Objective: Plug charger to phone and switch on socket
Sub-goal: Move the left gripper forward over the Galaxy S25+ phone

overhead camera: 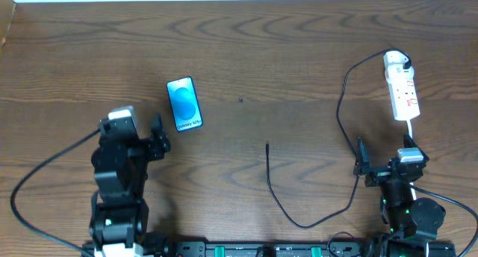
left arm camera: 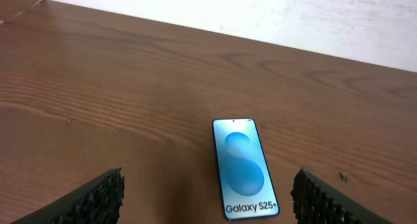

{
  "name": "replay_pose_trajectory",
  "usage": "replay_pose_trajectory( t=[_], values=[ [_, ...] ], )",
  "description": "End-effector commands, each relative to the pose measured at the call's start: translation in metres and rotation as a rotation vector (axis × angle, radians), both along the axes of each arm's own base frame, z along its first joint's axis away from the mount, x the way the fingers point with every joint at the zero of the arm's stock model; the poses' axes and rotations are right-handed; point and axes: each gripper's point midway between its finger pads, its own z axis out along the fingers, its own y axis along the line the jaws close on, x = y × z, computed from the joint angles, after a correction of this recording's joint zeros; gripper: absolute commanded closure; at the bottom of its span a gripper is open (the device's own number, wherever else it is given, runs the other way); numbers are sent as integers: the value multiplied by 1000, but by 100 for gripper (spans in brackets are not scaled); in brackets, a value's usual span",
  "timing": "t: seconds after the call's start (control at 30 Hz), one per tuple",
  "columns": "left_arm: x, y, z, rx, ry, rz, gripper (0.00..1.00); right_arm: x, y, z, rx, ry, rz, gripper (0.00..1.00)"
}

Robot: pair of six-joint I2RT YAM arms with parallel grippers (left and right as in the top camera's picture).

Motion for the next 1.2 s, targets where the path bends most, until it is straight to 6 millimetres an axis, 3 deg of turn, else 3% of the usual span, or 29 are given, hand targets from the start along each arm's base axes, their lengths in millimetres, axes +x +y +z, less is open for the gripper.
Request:
replay_pose_trajectory(
  t=[0.0, 0.47, 0.87, 1.17],
  values=[
    [11, 0, 18, -8, 9, -4, 18, 0, 0, 0, -5, -1, -1, 1],
    [50, 3, 45, -25, 210, -3, 17, 0, 0, 0, -5, -1, -1, 1],
    [76, 4, 32, -53, 489, -1, 18, 0, 0, 0, -5, -1, -1, 1],
    [98, -20, 21, -60, 603, -49, 17, 0, 0, 0, -5, -1, -1, 1]
  ],
)
